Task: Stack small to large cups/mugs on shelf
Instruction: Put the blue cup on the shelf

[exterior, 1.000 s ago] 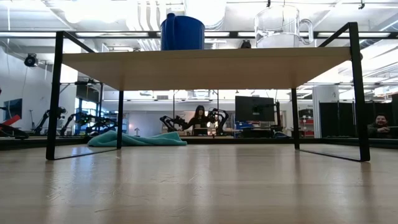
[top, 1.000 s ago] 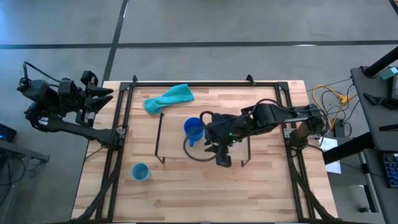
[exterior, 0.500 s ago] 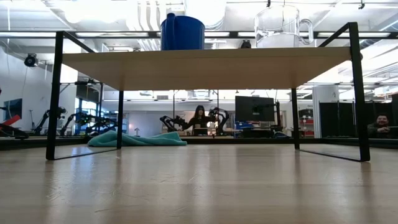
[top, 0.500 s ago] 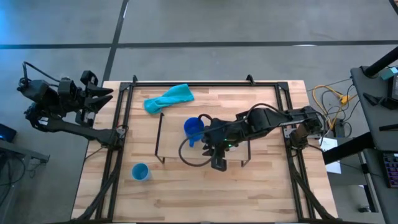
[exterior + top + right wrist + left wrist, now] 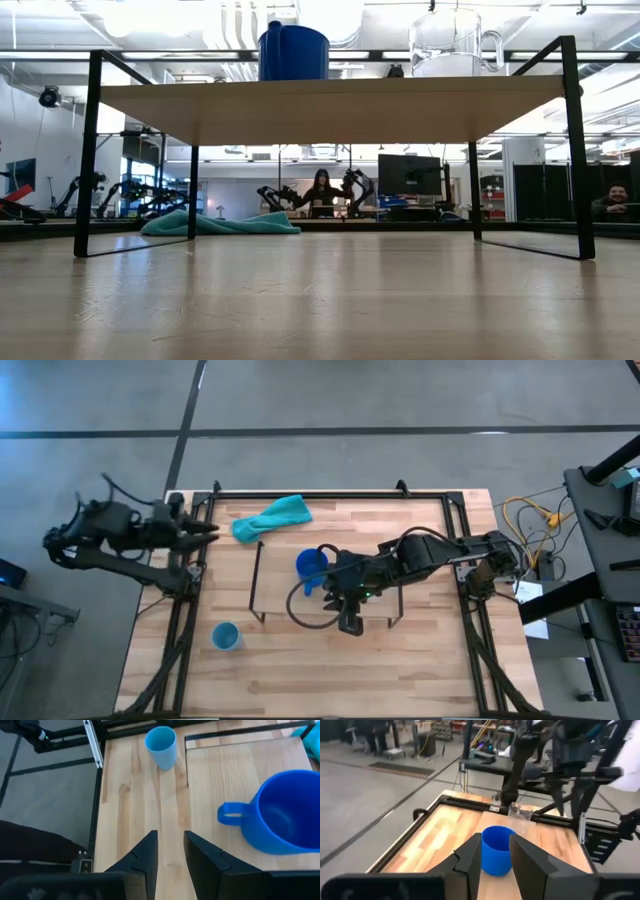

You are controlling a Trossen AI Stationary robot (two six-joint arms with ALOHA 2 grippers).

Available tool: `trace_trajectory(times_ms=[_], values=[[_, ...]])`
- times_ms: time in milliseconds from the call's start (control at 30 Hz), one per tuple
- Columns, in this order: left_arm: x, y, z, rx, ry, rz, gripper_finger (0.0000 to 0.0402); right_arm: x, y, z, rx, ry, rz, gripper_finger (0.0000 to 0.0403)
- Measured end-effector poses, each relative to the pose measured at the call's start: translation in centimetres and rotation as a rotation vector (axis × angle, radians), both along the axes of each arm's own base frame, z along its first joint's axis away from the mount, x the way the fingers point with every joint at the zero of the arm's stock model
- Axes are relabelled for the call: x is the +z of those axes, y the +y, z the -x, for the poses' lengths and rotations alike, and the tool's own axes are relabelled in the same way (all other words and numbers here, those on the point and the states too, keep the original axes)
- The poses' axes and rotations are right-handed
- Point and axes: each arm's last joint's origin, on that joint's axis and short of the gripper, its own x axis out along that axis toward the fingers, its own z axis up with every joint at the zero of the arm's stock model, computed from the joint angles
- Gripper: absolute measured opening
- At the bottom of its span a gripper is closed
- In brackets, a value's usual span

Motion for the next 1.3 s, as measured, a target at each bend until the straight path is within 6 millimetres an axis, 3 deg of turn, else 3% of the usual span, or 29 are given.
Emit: trace_trajectory(times_ms=[400, 633, 1000, 1300], values=[[-1.7, -1.0, -6.4, 0.029, 0.14, 0.05, 0.0086, 0.3, 0.0, 0.0, -0.004, -0.023, -0.012, 0.0083], [-3.7, -1.3, -9.8, 0.071, 0.257, 0.009, 0.0086, 1.7, -0.1, 1.3, 0.003, -0.063, -0.016, 0.0078], [-7.3, -0.6, -11.9, 0.247, 0.318, 0.099, 0.0086, 3.4, 1.0, 3.8, -0.122, -0.134, 0.129, 0.0079], [-9.9, -1.0, -13.9, 0.177, 0.185, 0.162, 0.0086, 3.4, 2.0, 4.2, -0.118, -0.128, 0.099, 0.0077]])
